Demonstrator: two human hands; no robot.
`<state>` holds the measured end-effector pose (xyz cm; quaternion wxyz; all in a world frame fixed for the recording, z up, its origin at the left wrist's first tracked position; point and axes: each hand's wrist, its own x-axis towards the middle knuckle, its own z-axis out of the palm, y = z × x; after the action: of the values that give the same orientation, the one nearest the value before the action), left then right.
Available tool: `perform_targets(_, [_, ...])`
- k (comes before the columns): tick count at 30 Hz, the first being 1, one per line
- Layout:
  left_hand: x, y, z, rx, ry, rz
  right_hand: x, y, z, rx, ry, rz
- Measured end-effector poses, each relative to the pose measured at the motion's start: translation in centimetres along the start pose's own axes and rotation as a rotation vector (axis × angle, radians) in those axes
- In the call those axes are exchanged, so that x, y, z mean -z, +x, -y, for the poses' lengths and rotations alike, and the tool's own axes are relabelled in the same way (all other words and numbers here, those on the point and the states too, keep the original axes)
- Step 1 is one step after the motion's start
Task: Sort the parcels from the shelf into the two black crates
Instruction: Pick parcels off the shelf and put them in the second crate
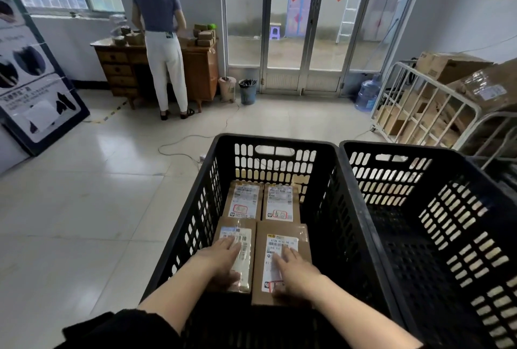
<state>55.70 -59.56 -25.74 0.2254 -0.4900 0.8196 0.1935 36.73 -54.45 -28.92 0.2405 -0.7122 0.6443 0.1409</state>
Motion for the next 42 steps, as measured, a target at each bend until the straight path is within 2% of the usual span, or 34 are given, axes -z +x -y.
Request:
perform_targets(5, [2.2,-1.2,0.1,0.003,0.025,-0.201,2.3,-2.1,0.1,0.051,-0.013,-0.168])
perform_targets(9, [3.5,-2.5,-0.4,0.006,0.089,-0.273,4.3,-4.7,-0.4,0.072,-0.008,-0.277])
perform_targets(14, [4.6,-4.7,-3.3,0.003,0.075,-0.333,7.3,-8.8,-1.6,0.112,0.003,-0.454])
perform_targets(20, [7.0,-7.5,-8.2,-0.048,0.059,-0.507,9.3,-14.0,-4.7,0.092,-0.005,-0.606])
perform_targets(29, [7.6,-11.5,-17.0,-0.126,0.045,-0.645,6.9,-21.8,-10.6,-0.002,0.028,-0.656])
perform_targets(35, [5.5,-13.5,-22.6,-0.216,0.02,-0.657,4.8,-27.3,-13.5,-0.082,0.081,-0.65])
perform_targets(42, [4.6,-14.5,-28.3,-0.356,0.018,-0.661,2.3,-33.8,-15.4,-0.261,0.14,-0.637])
